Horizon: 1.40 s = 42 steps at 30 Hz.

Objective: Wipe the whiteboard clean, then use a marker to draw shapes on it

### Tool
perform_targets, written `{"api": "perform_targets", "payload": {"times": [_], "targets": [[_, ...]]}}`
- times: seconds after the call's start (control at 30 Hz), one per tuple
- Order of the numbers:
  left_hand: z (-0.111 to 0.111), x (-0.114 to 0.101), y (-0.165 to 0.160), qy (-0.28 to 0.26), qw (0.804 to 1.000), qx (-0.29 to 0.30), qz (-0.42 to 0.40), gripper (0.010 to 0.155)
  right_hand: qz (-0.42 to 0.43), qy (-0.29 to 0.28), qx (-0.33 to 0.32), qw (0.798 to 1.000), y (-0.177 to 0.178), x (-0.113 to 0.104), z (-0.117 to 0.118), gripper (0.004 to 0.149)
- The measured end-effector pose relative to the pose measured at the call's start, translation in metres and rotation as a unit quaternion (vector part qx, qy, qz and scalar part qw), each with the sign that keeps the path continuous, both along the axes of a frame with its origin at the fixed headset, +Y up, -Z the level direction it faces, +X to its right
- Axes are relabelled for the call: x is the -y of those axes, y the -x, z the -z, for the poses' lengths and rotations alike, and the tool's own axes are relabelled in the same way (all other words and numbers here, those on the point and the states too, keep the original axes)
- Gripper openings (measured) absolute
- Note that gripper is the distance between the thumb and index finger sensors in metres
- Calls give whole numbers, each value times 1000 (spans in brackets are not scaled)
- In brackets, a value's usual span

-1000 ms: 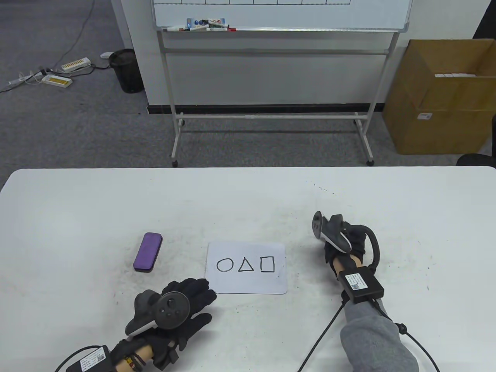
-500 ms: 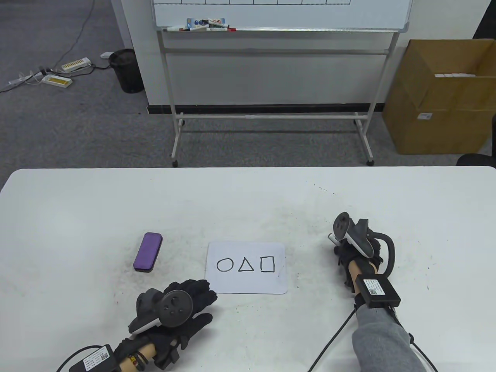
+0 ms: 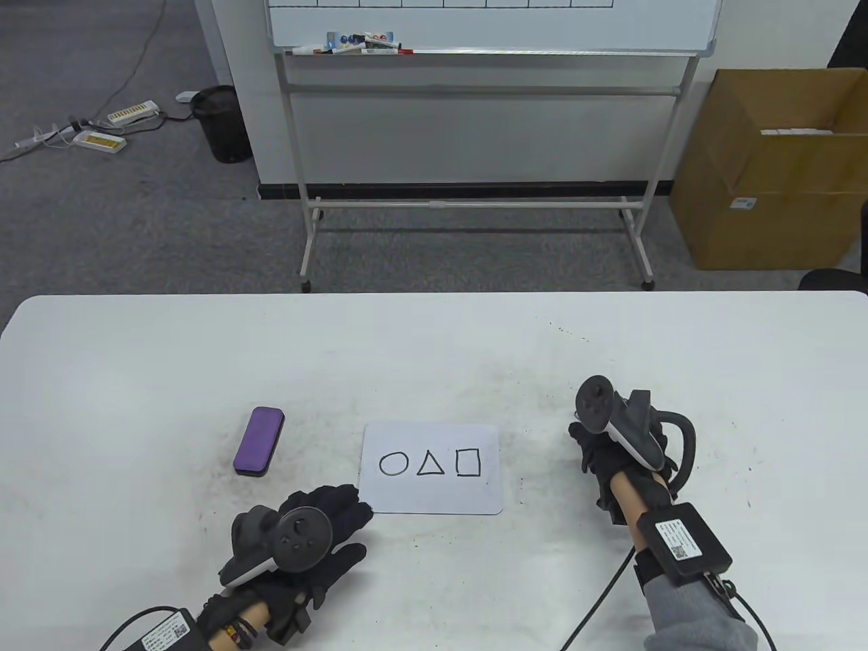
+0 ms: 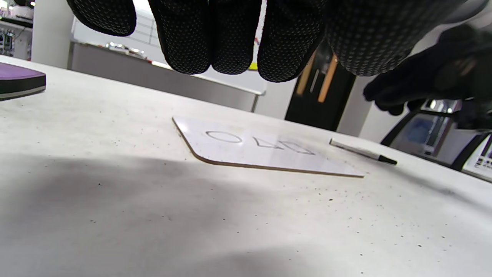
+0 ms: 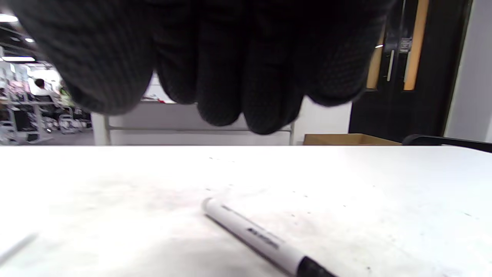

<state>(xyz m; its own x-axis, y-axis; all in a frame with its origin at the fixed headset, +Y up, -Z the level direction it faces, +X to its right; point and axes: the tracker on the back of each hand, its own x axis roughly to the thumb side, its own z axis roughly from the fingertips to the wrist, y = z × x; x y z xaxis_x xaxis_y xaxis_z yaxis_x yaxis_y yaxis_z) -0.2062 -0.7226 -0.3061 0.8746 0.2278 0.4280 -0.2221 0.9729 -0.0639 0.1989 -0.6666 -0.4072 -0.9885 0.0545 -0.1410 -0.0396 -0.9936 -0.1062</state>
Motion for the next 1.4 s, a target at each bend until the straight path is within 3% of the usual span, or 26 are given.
{"api": "perform_targets", "payload": {"times": [0.13, 0.3, 0.47, 0.67, 1.0, 1.4], "targets": [[1, 3, -1, -7, 1000, -2, 13, 64, 29, -4, -23, 999, 13, -1, -34, 66], [4, 8, -1, -9, 999, -15, 31, 65, 71, -4, -53, 996, 28, 16, -74, 71], [5, 11, 0, -4, 999, -24, 40, 66, 90, 26, -89, 992, 42, 30, -99, 76], [4, 13, 0, 3, 998, -27, 48, 67, 93, 91, -143, 981, 57, 52, -109, 83], [7, 22, 1, 39, 998, -44, 36, 67, 57, 56, -208, 975, 72, 54, -116, 80], [7, 28, -1, 43, 997, -35, 49, 67, 67, 54, -188, 978, 68, 60, -114, 77]]}}
